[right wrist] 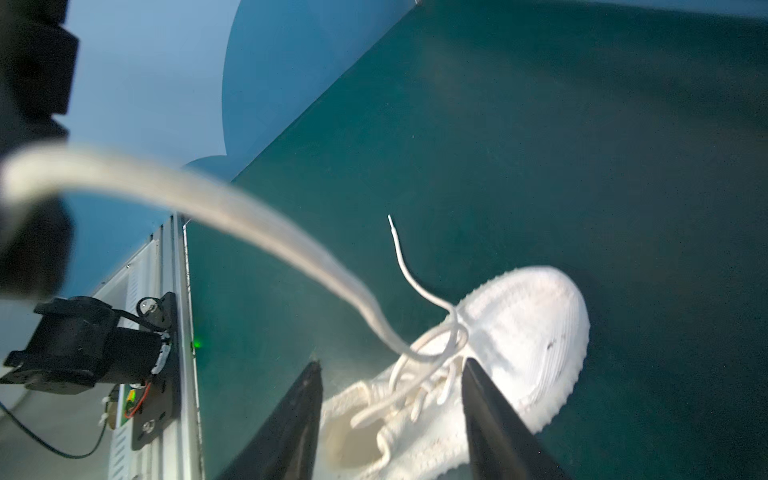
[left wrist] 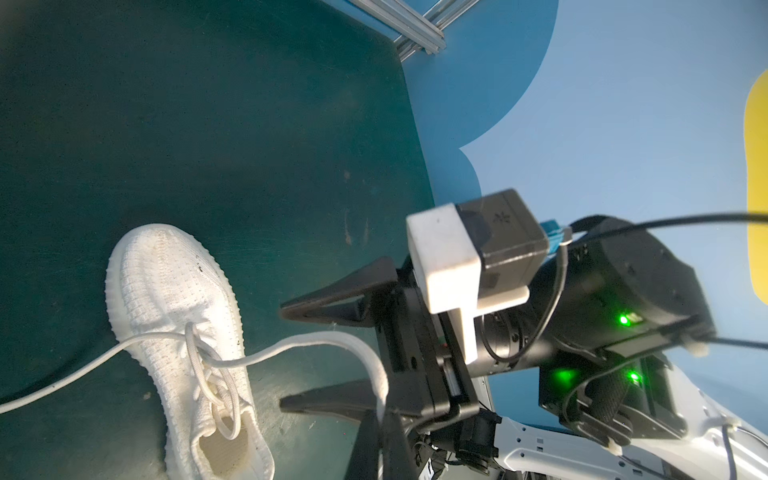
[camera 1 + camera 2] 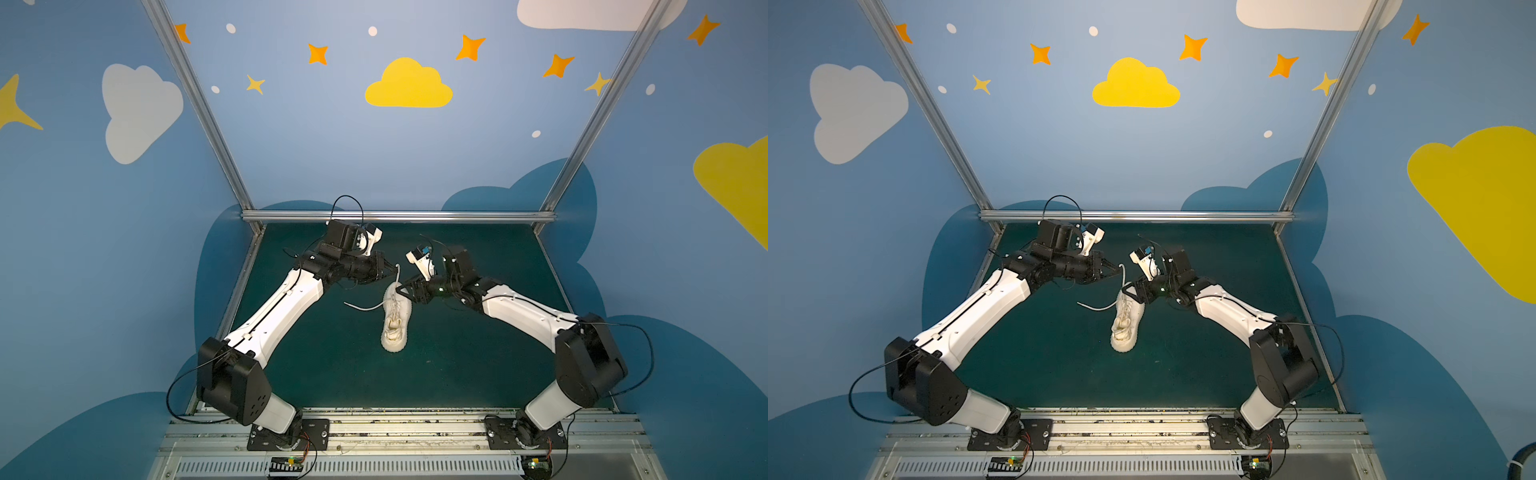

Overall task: Tie the shoes
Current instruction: 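Pull both grippers apart away from the sneaker, tightening the lace, then draw both lace ends outward to either side of the sneaker, pulling the knot tight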

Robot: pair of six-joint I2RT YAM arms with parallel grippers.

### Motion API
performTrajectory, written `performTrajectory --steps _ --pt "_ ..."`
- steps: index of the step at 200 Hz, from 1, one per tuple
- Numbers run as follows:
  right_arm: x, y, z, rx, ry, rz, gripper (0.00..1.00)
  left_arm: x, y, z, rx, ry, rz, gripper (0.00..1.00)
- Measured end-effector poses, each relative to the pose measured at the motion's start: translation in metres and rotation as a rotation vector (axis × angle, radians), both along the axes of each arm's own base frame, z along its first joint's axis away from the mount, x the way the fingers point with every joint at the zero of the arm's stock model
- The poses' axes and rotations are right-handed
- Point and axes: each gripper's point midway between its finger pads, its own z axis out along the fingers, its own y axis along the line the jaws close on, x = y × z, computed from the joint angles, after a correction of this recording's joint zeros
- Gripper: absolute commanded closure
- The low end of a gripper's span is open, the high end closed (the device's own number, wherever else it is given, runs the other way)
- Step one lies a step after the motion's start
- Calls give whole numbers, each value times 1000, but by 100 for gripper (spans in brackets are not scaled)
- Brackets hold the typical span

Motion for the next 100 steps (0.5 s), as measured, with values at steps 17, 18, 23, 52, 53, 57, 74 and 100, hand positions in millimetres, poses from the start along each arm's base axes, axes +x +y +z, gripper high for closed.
performTrajectory --steps 17,18,23,52,53,57,74,100 --pt "8 10 6 14 -19 27 69 -1 0 1 0 2 -1 97" --pt "8 10 6 14 -19 28 70 -1 0 1 0 2 -1 97" --pt "10 12 7 19 -18 34 74 -1 0 0 0 4 -2 97" --pt "9 16 6 26 -3 57 93 -3 1 -3 9 18 -1 91" --pt "9 16 6 26 -2 57 93 -3 2 -3 9 19 -1 90" --pt "8 16 6 25 -1 59 94 -3 2 -3 12 18 -1 85" --pt "7 16 5 27 7 63 100 -1 7 -6 28 18 8 65" --pt "7 16 6 31 14 66 100 8 26 -18 78 -3 38 52"
